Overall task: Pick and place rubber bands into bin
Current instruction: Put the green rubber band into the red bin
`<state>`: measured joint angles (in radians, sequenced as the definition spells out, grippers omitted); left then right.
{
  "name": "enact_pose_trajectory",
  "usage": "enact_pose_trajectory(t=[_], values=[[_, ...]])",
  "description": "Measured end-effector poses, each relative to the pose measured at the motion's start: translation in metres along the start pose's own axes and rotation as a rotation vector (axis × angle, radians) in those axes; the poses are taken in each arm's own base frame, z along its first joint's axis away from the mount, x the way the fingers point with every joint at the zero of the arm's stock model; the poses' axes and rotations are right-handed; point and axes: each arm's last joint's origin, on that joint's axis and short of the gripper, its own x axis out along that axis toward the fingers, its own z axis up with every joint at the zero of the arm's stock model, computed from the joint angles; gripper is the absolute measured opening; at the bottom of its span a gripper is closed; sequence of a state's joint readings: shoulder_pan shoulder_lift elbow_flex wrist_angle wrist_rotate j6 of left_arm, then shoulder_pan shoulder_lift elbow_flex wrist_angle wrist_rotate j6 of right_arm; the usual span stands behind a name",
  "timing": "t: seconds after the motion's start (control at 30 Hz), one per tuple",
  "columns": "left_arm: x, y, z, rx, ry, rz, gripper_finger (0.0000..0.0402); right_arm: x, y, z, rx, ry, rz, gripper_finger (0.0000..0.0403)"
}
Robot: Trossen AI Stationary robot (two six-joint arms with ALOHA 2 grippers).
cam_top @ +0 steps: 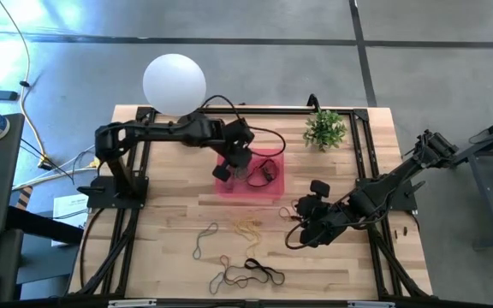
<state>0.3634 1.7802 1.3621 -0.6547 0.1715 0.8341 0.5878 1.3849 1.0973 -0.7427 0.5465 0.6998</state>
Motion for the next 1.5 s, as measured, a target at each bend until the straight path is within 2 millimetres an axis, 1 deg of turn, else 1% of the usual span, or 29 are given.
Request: enact_pose_trajectory(t=[0.3,0.57,0.83,1.1,1.37,1.43,1.5], values=[[0.020,0.000,-0.002,0.024,0.016,-0.027,0.0000,0.003,-0.004,0.004,0.032,-0.004,-0.011,0.0139],[0.021,0.000,-0.003,0.030,0.029,-0.025,0.0000,0.004,-0.005,0.006,0.041,-0.012,-0.009,0.0139],[0.021,-0.004,-0.006,0.047,0.060,-0.065,0.0000,0.004,-0.005,0.006,0.043,-0.015,-0.009,0.0139],[0.033,-0.013,-0.014,0.023,0.065,-0.075,0.0000,0.004,-0.005,0.006,0.043,-0.019,-0.012,0.0139],[0.033,-0.014,-0.014,0.003,0.056,-0.070,0.0001,0.004,-0.005,0.007,0.038,-0.026,-0.016,0.0139],[0.033,-0.014,-0.014,0.002,0.049,-0.076,0.0007,0.004,-0.005,0.007,0.037,-0.026,-0.016,0.0139],[0.033,-0.014,-0.013,0.001,0.040,-0.085,0.0021,0.004,-0.005,0.007,0.038,-0.027,-0.015,0.0139]])
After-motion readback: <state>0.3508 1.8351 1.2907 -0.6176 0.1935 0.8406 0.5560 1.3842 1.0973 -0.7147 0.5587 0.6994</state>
